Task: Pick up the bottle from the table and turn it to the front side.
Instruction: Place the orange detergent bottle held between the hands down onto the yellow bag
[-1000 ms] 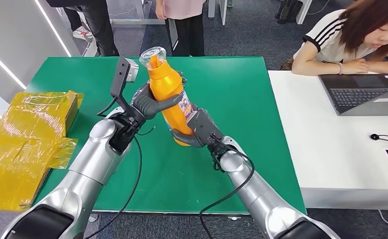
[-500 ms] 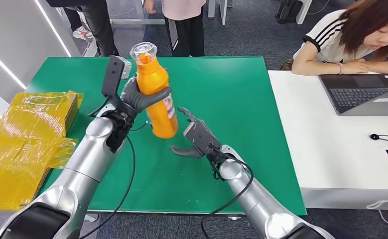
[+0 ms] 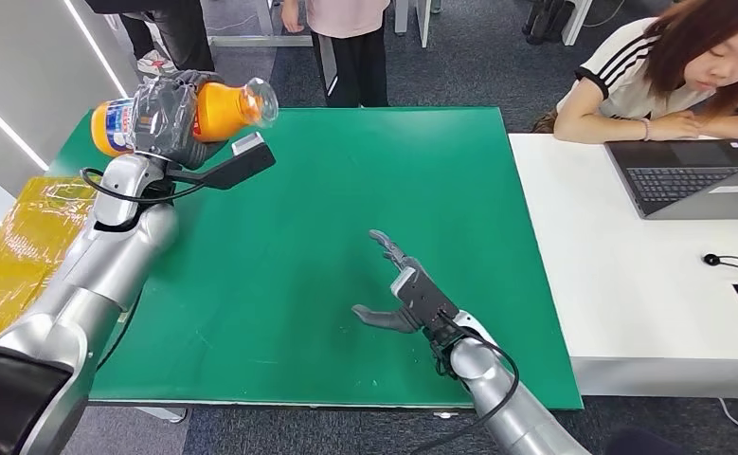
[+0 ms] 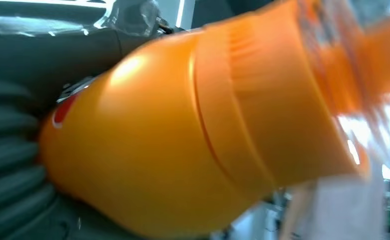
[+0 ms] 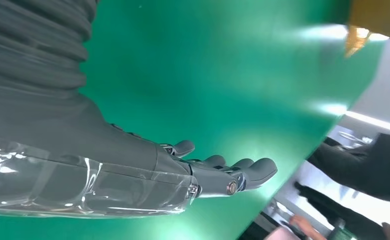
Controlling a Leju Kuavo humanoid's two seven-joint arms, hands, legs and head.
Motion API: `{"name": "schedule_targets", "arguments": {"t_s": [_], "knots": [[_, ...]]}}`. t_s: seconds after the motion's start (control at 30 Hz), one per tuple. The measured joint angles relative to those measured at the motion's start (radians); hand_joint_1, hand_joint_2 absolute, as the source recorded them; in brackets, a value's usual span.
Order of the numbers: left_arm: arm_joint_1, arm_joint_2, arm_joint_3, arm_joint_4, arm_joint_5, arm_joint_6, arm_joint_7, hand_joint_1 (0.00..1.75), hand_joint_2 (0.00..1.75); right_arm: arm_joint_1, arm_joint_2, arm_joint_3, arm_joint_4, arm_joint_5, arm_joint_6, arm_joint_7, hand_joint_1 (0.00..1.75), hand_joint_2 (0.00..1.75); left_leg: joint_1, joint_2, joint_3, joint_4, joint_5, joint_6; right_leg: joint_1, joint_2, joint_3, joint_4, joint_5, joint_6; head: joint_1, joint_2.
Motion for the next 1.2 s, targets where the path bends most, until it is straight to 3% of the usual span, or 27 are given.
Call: {"name": "schedule_targets", "arguments": {"t_s": [0.17, 0.27, 0.47, 0.57, 0.7, 0.87, 1.03, 1.2], "knots": [[0.054, 0.106, -0.018, -0.011, -0.166, 0.006, 0.033, 1.75, 1.75, 0.073, -0.037, -0.023, -0.145, -0.009, -0.016, -0.011, 0.0, 1.75, 0.0, 0.003, 0.0, 0.0, 0.0, 0.0, 0.0, 0.002, 0.0, 0.0, 0.0, 0.0, 0.0, 0.0], [0.126, 0.192, -0.018, -0.045, -0.225, 0.022, 0.063, 1.75, 1.75, 0.138, -0.058, -0.051, -0.235, -0.003, -0.036, -0.02, 0.0, 1.75, 0.0, 0.004, 0.001, -0.001, -0.001, -0.001, 0.0, 0.004, 0.0, 0.001, 0.0, 0.0, 0.0, 0.0], [0.401, 0.37, 0.037, -0.18, -0.339, 0.044, 0.127, 1.75, 1.75, 0.259, -0.087, -0.128, -0.382, 0.01, -0.039, -0.033, 0.0, 1.75, 0.0, 0.008, 0.002, -0.002, -0.005, -0.004, 0.0, 0.009, -0.001, 0.0, -0.003, -0.002, 0.0, 0.0], [0.552, 0.416, 0.1, -0.251, -0.355, 0.048, 0.134, 1.75, 1.75, 0.306, -0.09, -0.166, -0.427, 0.016, -0.037, -0.046, 0.0, 1.75, 0.0, 0.008, 0.002, -0.002, -0.006, -0.004, 0.0, 0.008, -0.002, 0.0, -0.004, -0.002, 0.0, 0.0], [0.675, 0.415, 0.178, -0.299, -0.328, 0.089, 0.086, 1.75, 1.75, 0.348, -0.09, -0.193, -0.475, 0.041, -0.032, -0.061, 0.0, 1.75, 0.0, 0.007, 0.001, -0.002, -0.006, -0.004, 0.0, 0.006, -0.002, -0.001, -0.005, -0.002, 0.001, 0.0], [0.705, 0.354, 0.202, -0.301, -0.375, 0.117, 0.055, 1.75, 1.75, 0.346, -0.086, -0.193, -0.5, 0.067, -0.024, -0.065, 0.0, 1.75, 0.0, 0.005, 0.001, -0.001, -0.006, -0.003, 0.0, 0.004, -0.001, -0.001, -0.004, -0.001, 0.0, 0.0], [0.674, 0.261, 0.217, -0.306, -0.416, 0.121, 0.02, 1.75, 1.75, 0.31, -0.071, -0.165, -0.514, 0.109, -0.017, -0.055, 0.0, 1.75, 0.0, 0.005, 0.001, -0.001, -0.004, -0.002, 0.0, 0.004, 0.0, -0.001, -0.002, -0.001, 0.0, 0.0], [0.562, 0.204, 0.232, -0.232, -0.389, 0.122, -0.006, 1.75, 1.75, 0.275, -0.069, -0.125, -0.527, 0.119, -0.026, -0.03, 0.0, 1.75, 0.001, 0.003, 0.001, -0.001, -0.003, -0.002, 0.0, 0.002, 0.0, 0.0, -0.001, -0.001, 0.001, 0.0]]}}
